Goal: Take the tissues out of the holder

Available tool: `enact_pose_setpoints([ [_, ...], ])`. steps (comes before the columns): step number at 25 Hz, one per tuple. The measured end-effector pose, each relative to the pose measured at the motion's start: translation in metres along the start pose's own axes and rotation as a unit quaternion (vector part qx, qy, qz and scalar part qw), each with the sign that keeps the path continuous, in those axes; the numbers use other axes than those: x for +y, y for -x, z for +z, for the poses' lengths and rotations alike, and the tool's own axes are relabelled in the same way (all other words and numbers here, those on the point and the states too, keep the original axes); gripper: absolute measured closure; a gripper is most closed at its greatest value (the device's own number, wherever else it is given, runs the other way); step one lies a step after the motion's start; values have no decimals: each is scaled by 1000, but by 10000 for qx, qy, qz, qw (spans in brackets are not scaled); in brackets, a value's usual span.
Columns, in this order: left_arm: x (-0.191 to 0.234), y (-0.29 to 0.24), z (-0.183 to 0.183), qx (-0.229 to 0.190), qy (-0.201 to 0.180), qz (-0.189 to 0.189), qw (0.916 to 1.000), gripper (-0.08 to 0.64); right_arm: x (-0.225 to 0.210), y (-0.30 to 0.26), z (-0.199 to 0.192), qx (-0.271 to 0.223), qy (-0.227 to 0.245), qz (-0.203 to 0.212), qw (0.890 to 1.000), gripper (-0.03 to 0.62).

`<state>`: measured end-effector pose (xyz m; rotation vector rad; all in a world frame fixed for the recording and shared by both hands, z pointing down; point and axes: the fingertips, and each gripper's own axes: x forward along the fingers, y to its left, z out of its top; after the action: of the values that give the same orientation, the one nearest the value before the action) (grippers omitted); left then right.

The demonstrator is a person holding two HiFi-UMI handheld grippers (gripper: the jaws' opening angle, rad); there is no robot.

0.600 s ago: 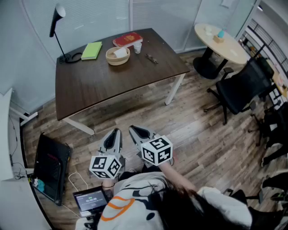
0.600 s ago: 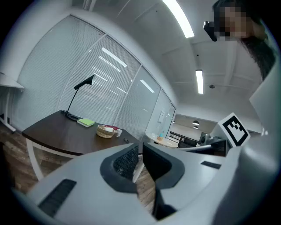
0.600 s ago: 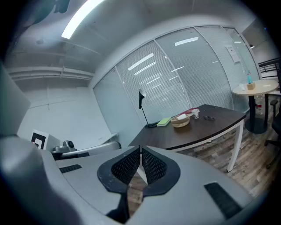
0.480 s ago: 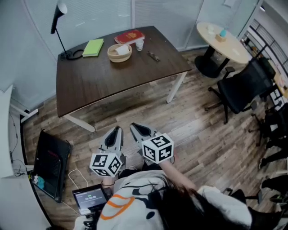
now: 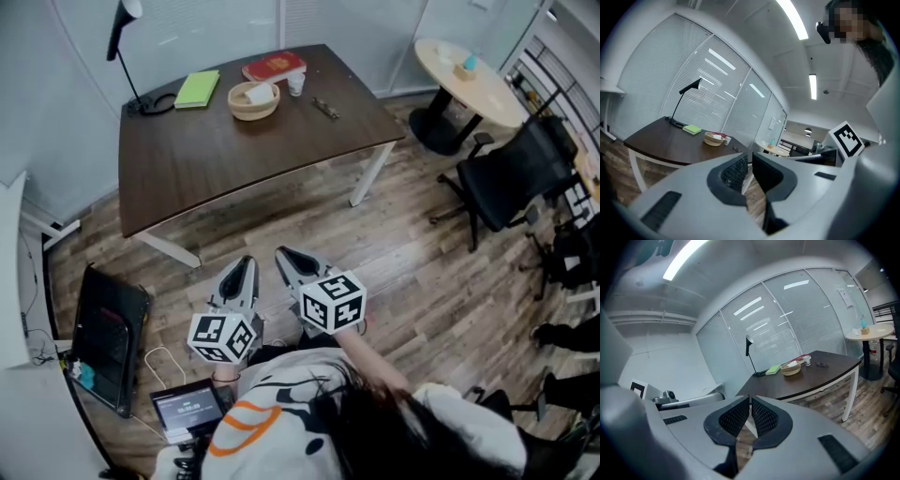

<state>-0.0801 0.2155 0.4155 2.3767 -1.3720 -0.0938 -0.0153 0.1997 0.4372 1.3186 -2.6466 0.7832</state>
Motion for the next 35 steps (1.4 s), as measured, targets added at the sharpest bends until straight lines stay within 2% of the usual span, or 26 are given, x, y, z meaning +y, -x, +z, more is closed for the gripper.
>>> enact_pose_setpoints([
  [14,3,-15,4,-26,-6,56,10000,529,-14,-6,7,-1,-33,39,10000,566],
  [35,-40,-72,-19,-38,-76,212,9997,529,-81,10,19,88,-15,312,9995,566],
])
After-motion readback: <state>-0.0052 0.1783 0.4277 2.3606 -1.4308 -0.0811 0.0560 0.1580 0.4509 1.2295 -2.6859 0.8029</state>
